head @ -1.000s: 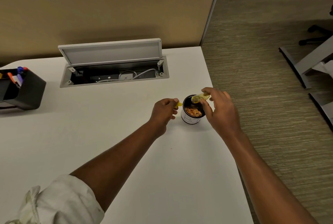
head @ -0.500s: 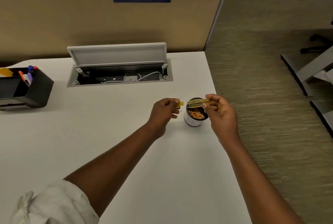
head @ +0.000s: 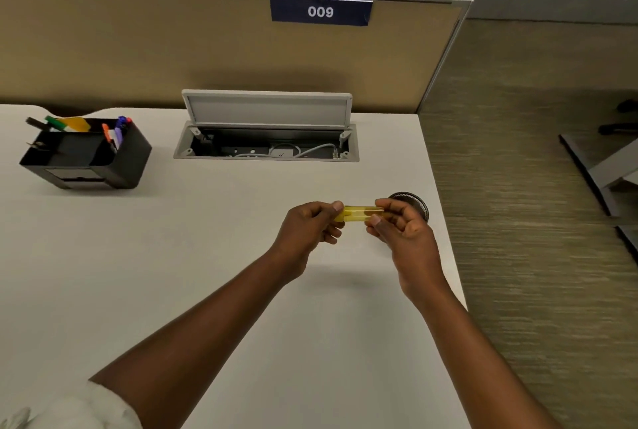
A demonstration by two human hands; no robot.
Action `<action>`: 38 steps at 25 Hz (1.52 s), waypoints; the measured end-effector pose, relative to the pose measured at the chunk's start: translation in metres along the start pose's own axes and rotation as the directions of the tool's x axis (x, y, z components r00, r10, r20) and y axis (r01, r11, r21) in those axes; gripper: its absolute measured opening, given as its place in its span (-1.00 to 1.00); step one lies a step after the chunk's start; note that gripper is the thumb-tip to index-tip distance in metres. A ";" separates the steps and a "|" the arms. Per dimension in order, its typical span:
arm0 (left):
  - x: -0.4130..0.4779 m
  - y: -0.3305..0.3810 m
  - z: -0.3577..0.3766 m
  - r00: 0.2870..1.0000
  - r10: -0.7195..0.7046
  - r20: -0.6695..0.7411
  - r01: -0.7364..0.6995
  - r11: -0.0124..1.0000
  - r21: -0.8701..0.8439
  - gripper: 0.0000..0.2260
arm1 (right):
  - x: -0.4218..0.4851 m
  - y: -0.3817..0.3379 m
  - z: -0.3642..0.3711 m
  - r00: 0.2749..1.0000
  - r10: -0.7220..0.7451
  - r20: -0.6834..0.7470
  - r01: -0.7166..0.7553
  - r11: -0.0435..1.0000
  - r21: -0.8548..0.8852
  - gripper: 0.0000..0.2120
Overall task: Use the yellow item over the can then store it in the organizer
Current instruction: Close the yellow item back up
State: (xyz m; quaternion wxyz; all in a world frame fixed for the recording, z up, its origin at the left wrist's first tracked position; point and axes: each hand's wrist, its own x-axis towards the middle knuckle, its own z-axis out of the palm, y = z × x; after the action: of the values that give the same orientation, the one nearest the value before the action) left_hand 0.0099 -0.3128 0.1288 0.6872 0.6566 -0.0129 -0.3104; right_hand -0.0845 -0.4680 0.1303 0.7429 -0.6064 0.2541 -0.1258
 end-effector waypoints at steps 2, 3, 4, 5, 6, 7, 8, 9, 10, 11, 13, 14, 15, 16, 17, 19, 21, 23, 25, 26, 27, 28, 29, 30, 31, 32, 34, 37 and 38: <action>-0.011 0.004 -0.012 1.000 0.004 -0.003 -0.004 1.000 -0.010 -0.73 | -0.009 -0.004 0.009 0.999 0.000 0.039 0.001 1.000 -0.025 -0.73; -0.016 0.006 -0.016 1.000 0.012 -0.004 -0.012 1.000 -0.015 -0.74 | -0.012 -0.006 0.013 0.999 0.000 0.051 0.002 0.999 -0.037 -0.73; -0.021 0.008 -0.021 1.000 0.026 -0.007 -0.026 1.000 -0.014 -0.77 | -0.016 -0.008 0.017 0.998 -0.002 0.065 0.006 0.998 -0.058 -0.73; -0.028 0.009 -0.027 0.999 0.048 -0.012 -0.049 0.999 -0.009 -0.79 | -0.021 -0.009 0.022 0.997 -0.007 0.080 0.014 0.997 -0.082 -0.73; -0.033 0.010 -0.031 0.998 0.069 -0.012 -0.069 0.998 -0.002 -0.81 | -0.024 -0.010 0.025 0.996 -0.013 0.093 0.022 0.995 -0.099 -0.74; -0.037 0.011 -0.035 0.996 0.086 -0.016 -0.086 0.996 0.007 -0.82 | -0.027 -0.012 0.028 0.994 -0.019 0.107 0.031 0.993 -0.110 -0.75; -0.042 0.012 -0.039 0.994 0.103 -0.024 -0.103 0.995 0.018 -0.82 | -0.031 -0.013 0.033 0.992 -0.027 0.122 0.042 0.992 -0.123 -0.75; -0.047 0.013 -0.043 0.992 0.118 -0.033 -0.117 0.993 0.033 -0.82 | -0.034 -0.015 0.036 0.990 -0.034 0.135 0.053 0.989 -0.141 -0.76; -0.052 0.014 -0.047 0.990 0.133 -0.044 -0.131 0.990 0.048 -0.81 | -0.038 -0.016 0.041 0.988 -0.047 0.150 0.073 0.982 -0.175 -0.77; -0.057 0.014 -0.051 0.988 0.145 -0.052 -0.142 0.988 0.063 -0.81 | -0.042 -0.017 0.044 0.983 -0.074 0.165 0.112 0.966 -0.233 -0.79; -0.065 0.016 -0.058 0.986 0.155 -0.060 -0.149 0.985 0.088 -0.78 | -0.049 -0.018 0.049 0.959 -0.181 0.217 0.253 0.891 -0.377 -0.82; -0.069 0.017 -0.061 0.987 0.149 -0.062 -0.143 0.985 0.093 -0.76 | -0.052 -0.017 0.050 0.942 -0.228 0.245 0.316 0.846 -0.429 -0.82; -0.072 0.018 -0.064 0.988 0.143 -0.065 -0.137 0.986 0.093 -0.75 | -0.055 -0.017 0.053 0.929 -0.257 0.266 0.357 0.814 -0.458 -0.82; -0.075 0.019 -0.068 0.988 0.141 -0.067 -0.135 0.987 0.090 -0.75 | -0.057 -0.017 0.055 0.921 -0.272 0.280 0.379 0.795 -0.473 -0.82; -0.077 0.020 -0.071 0.987 0.147 -0.066 -0.142 0.986 0.085 -0.75 | -0.059 -0.018 0.058 0.916 -0.280 0.288 0.391 0.785 -0.480 -0.83; -0.083 0.020 -0.075 0.981 0.176 -0.081 -0.171 0.983 0.069 -0.76 | -0.061 -0.017 0.066 0.912 -0.284 0.295 0.398 0.785 -0.474 -0.83; -0.088 0.018 -0.079 0.971 0.203 -0.129 -0.197 0.979 0.059 -0.76 | -0.065 -0.016 0.076 0.910 -0.294 0.294 0.402 0.801 -0.444 -0.84; -0.091 0.016 -0.082 0.959 0.219 -0.178 -0.211 0.976 0.061 -0.76 | -0.069 -0.012 0.086 0.914 -0.297 0.277 0.392 0.822 -0.412 -0.85; -0.094 0.014 -0.086 0.950 0.232 -0.208 -0.223 0.972 0.069 -0.76 | -0.074 -0.006 0.095 0.930 -0.269 0.252 0.350 0.859 -0.374 -0.86; -0.095 0.013 -0.089 0.946 0.240 -0.216 -0.228 0.970 0.077 -0.77 | -0.077 -0.004 0.099 0.941 -0.240 0.237 0.312 0.887 -0.340 -0.87; -0.097 0.013 -0.091 0.942 0.252 -0.219 -0.239 0.967 0.088 -0.77 | -0.079 -0.001 0.103 0.954 -0.203 0.218 0.264 0.917 -0.299 -0.88; -0.097 0.014 -0.094 0.938 0.267 -0.222 -0.251 0.963 0.099 -0.77 | -0.081 0.001 0.109 0.968 -0.153 0.198 0.201 0.948 -0.248 -0.87; -0.098 0.015 -0.096 0.934 0.277 -0.224 -0.261 0.960 0.100 -0.78 | -0.083 0.002 0.114 0.981 -0.083 0.174 0.114 0.977 -0.178 -0.86; -0.098 0.016 -0.096 0.933 0.276 -0.229 -0.264 0.961 0.086 -0.79 | -0.084 0.003 0.121 0.989 0.005 0.149 0.007 0.997 -0.082 -0.84; -0.099 0.015 -0.096 0.936 0.262 -0.234 -0.256 0.965 0.056 -0.80 | -0.086 0.003 0.128 0.986 0.098 0.132 -0.103 0.994 0.026 -0.81; -0.100 0.014 -0.094 0.943 0.232 -0.238 -0.234 0.972 0.022 -0.81 | -0.087 0.003 0.135 0.974 0.183 0.130 -0.199 0.972 0.126 -0.79; -0.102 0.007 -0.091 0.958 0.156 -0.242 -0.169 0.985 -0.034 -0.80 | -0.089 0.005 0.148 0.945 0.289 0.152 -0.321 0.910 0.263 -0.75; -0.104 -0.007 -0.097 0.961 0.092 -0.261 -0.119 0.989 -0.090 -0.85 | -0.092 0.015 0.169 0.918 0.350 0.185 -0.393 0.859 0.327 -0.71; -0.104 -0.009 -0.100 0.957 0.081 -0.280 -0.113 0.988 -0.101 -0.86 | -0.092 0.019 0.175 0.912 0.363 0.191 -0.408 0.855 0.320 -0.70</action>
State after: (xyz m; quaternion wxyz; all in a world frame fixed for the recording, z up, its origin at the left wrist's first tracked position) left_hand -0.0353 -0.1762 0.1472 0.7338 0.6509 0.0684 -0.1822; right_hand -0.0712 -0.2721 0.1562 0.8638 -0.4063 0.2971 0.0200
